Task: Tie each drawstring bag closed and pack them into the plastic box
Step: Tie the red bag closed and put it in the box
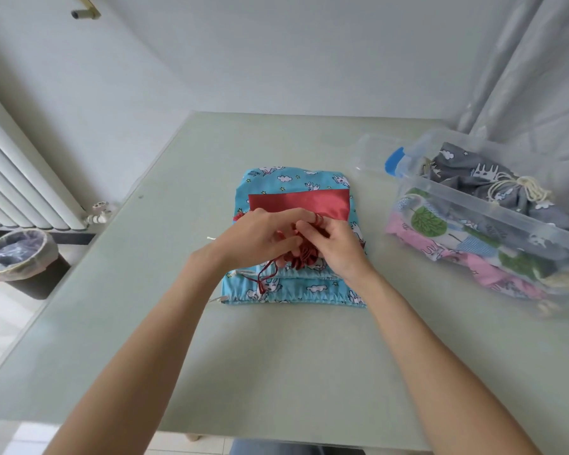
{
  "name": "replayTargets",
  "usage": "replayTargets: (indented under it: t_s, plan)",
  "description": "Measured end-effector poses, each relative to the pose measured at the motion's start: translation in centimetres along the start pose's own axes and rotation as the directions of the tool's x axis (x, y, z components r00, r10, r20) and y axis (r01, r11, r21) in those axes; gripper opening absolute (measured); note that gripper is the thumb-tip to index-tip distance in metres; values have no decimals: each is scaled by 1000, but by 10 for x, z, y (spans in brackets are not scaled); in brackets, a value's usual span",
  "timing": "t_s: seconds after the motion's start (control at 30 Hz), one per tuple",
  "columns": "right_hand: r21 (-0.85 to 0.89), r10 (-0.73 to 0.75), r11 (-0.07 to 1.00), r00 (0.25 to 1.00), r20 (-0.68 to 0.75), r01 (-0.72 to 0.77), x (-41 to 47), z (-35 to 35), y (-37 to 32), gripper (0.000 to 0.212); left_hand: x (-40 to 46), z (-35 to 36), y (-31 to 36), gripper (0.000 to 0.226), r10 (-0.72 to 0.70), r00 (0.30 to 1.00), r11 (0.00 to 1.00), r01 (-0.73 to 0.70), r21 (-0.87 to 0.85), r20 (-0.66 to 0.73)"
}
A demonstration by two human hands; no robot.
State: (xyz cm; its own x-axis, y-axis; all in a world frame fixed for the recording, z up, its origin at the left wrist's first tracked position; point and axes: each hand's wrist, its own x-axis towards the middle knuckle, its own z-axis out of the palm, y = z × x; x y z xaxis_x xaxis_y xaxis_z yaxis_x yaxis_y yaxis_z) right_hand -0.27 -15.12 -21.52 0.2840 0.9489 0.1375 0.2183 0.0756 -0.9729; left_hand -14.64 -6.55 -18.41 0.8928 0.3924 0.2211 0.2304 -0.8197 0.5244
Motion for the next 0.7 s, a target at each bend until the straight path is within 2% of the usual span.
replayTargets:
  t_s: [0.07,0.13,0.2,0.23,0.37,0.43,0.6,0.7]
  plan:
    - [4,6,1000,996,-84,-5,1,3,1,16,-3,-1,-2,24,-12,987,998,20,52,-163]
    - [68,58,996,993,-104,-51,1,1,1,21,-6,-2,-5,13,-92,927,994,63,-92,-363]
    - [124,111,987,989,-95,-99,0,-2,-2,24,-6,-4,-7,4,-188,856,969,81,-234,-482]
    - [130,119,986,989,-91,-107,0,-3,-3,23,-4,-3,-8,5,-208,848,964,94,-248,-488]
    - [55,105,993,992,-67,-101,-2,-2,-5,25,6,2,-8,25,-175,939,969,111,-220,-296]
    - [19,119,993,991,-61,-118,-2,-1,-4,29,10,5,-9,22,-136,957,983,99,-152,-257]
    - [71,192,979,981,2,-192,1,-3,-1,38,8,7,-13,7,-105,918,989,55,-139,-382]
    - [148,209,967,978,-6,-205,3,-3,-1,31,5,10,-11,11,-211,892,933,61,-356,-400]
